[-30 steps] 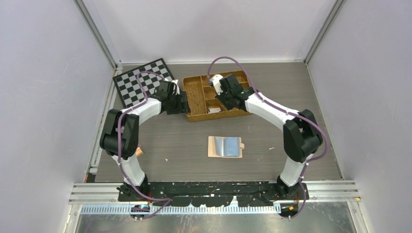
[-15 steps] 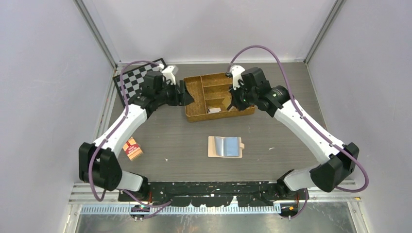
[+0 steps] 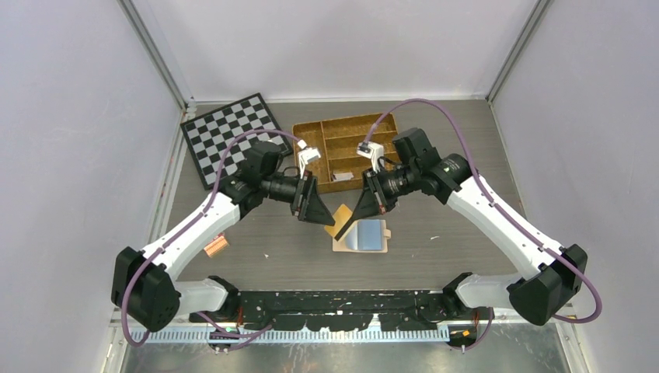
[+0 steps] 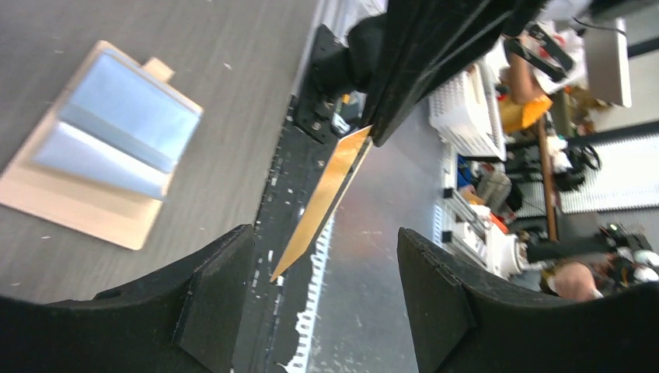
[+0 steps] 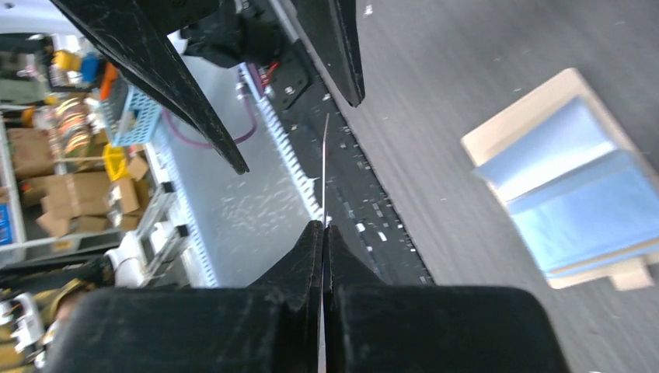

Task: Put the credit cards into the card holder
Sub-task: Pick up the credit card from the storage box.

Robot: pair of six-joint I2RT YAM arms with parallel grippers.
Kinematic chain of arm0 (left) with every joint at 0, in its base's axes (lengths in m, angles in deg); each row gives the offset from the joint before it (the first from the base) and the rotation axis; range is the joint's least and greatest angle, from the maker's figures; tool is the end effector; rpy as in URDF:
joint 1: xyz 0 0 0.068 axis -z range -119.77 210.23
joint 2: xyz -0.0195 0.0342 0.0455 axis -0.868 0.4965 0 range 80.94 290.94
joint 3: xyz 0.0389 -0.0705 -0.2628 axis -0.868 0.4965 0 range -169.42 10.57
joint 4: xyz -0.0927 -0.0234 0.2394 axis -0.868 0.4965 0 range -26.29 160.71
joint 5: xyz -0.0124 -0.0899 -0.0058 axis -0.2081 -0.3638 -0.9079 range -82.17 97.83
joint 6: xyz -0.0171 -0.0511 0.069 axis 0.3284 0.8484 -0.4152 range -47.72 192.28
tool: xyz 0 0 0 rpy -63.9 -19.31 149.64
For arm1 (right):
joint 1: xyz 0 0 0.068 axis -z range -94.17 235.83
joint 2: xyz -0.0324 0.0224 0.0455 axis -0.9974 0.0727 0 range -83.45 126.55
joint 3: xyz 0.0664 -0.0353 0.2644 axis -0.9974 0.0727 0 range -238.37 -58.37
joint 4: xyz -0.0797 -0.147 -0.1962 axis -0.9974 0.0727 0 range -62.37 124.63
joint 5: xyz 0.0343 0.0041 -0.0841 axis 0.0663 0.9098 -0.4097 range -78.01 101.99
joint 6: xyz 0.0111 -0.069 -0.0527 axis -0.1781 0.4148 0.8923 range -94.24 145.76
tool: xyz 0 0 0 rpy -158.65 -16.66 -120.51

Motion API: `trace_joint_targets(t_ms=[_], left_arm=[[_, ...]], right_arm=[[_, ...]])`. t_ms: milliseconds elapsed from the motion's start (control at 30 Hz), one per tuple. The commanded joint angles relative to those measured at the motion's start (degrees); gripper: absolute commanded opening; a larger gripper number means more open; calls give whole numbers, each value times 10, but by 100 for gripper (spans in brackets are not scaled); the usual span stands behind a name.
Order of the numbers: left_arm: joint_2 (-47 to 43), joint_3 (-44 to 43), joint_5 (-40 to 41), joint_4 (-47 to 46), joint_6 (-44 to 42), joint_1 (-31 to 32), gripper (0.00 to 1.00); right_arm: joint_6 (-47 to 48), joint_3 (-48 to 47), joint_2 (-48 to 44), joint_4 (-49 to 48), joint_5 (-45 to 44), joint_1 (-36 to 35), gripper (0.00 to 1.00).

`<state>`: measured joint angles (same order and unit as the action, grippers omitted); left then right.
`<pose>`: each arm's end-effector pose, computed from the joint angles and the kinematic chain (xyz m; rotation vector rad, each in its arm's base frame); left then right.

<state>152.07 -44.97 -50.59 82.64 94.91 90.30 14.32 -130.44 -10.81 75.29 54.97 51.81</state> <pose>0.2065 -0.1958 0.2934 0.7854 2.1456 -1.6099 0.1936 0.1946 0.3276 -0.8459 2.3448 1.2584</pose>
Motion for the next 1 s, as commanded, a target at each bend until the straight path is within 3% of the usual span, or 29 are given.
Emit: trace_joint_targets(t_ms=[0,133,300,467,533,600,700,800,867,967], left_arm=[[-21,5,-108,-22,13,4,70],[-15,2,-126,15,-20,11,64],[-2,-10,-126,64,-59,23,44],[7,-3,-137,55,-50,45,32],[11,0,-143,51,-47,61,21],[9,5,-141,46,-45,70,4],[0,16,-123,22,-27,70,0],[-13,27,-48,4,-5,71,0],[-21,45,9,-31,30,70,0],[-32,87,82,-114,103,71,0]], right_arm=[[-27,5,-14,-12,109,0,1],[-20,-2,-7,-2,125,0,1],[1,-18,11,25,134,-2,1],[20,-29,25,51,136,-5,1],[21,-28,25,50,136,-5,1],[22,-27,22,50,127,-4,1],[21,-21,15,49,90,-5,5],[5,-9,-2,43,-3,-4,22],[-19,13,-22,18,-62,3,40],[-85,60,-66,-35,-142,27,50]])
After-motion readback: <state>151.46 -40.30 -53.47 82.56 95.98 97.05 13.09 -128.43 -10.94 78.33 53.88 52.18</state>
